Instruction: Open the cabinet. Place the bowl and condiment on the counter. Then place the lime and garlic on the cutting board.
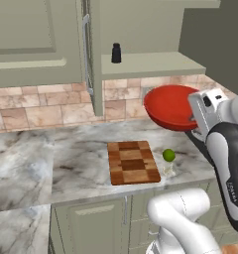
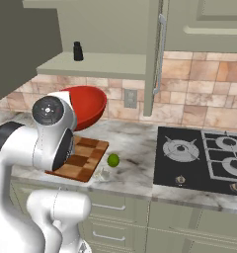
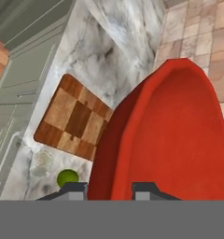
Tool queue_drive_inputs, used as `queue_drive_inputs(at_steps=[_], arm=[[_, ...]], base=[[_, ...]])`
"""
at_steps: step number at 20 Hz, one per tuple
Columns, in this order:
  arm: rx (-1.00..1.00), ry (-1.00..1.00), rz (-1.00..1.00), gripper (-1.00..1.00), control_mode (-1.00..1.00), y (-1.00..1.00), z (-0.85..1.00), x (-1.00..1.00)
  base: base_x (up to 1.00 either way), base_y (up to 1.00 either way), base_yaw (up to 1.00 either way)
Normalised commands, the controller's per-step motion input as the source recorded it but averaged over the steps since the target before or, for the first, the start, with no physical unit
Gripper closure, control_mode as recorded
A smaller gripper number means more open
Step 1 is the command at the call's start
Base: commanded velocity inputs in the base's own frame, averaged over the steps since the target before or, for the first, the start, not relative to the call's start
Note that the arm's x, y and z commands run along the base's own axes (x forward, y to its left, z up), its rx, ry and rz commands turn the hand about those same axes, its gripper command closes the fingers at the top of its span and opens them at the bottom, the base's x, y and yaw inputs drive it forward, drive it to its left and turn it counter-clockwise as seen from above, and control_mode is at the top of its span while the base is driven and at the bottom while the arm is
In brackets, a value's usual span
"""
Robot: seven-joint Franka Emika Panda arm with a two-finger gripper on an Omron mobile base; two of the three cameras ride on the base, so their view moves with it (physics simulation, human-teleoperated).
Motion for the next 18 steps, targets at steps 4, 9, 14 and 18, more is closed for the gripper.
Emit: queue_drive_inputs(at_steps=[4,9,14,18], arm=[[0.03,0.00,0.00,1.00,-1.00,0.13,-0.26,-0.13],[0.03,0.00,0.01,1.00,-1.00,0.15,-0.24,-0.14],[0.02,0.00,0.01,1.00,-1.00,0.23,-0.21,-0.11],[0.01,0.00,0.03,1.00,-1.00,0.30,-0.23,-0.06]], base=[[0.00,0.00,0.00],[0.00,0.00,0.00],[0.00,0.00,0.00],[0.00,0.00,0.00]])
